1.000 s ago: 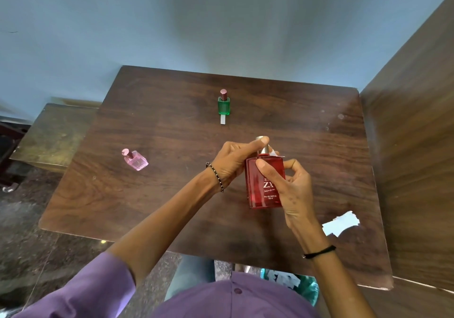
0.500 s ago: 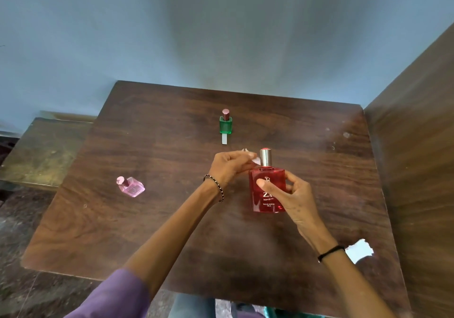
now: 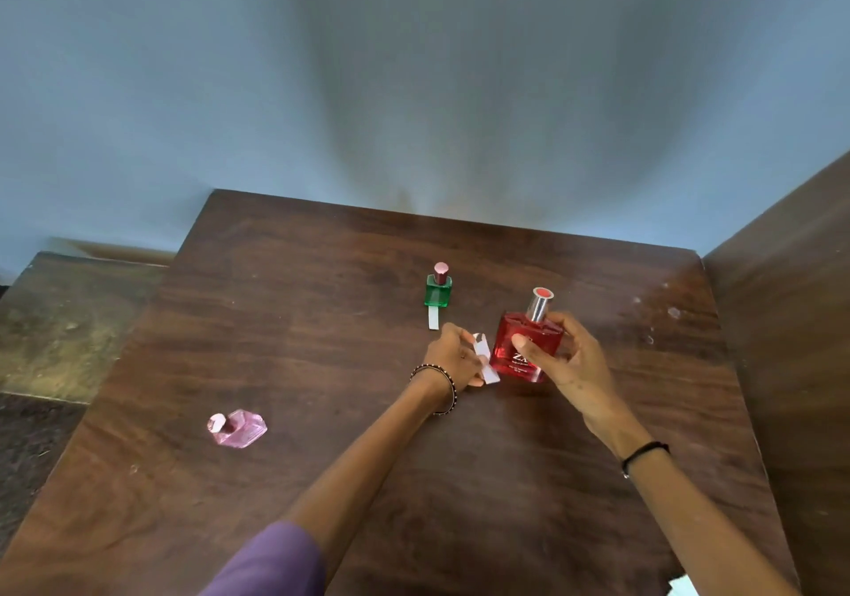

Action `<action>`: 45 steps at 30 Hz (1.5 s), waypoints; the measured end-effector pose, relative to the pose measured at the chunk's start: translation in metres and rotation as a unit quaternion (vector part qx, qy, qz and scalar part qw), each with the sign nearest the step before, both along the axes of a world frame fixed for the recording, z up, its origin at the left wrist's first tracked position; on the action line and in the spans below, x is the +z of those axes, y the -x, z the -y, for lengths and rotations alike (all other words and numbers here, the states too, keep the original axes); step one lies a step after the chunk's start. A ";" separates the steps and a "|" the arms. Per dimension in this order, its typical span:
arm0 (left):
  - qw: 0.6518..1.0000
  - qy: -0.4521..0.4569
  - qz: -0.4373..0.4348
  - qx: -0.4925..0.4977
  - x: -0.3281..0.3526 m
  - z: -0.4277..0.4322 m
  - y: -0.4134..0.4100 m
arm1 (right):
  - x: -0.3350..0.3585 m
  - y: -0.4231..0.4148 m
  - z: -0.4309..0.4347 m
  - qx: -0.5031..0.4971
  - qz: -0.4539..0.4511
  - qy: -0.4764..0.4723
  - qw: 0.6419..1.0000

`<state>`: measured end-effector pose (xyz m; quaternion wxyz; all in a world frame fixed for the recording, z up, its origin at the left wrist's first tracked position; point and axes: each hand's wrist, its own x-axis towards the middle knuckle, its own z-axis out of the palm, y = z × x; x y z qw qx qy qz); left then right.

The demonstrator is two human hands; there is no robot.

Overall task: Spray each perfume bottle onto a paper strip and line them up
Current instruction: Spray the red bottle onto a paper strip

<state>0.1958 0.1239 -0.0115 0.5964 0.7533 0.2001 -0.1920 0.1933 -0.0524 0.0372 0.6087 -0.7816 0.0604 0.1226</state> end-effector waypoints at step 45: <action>1.000 -0.021 -0.022 0.004 -0.021 0.017 -0.072 | -0.008 -0.073 -0.013 0.105 0.034 0.169 0.979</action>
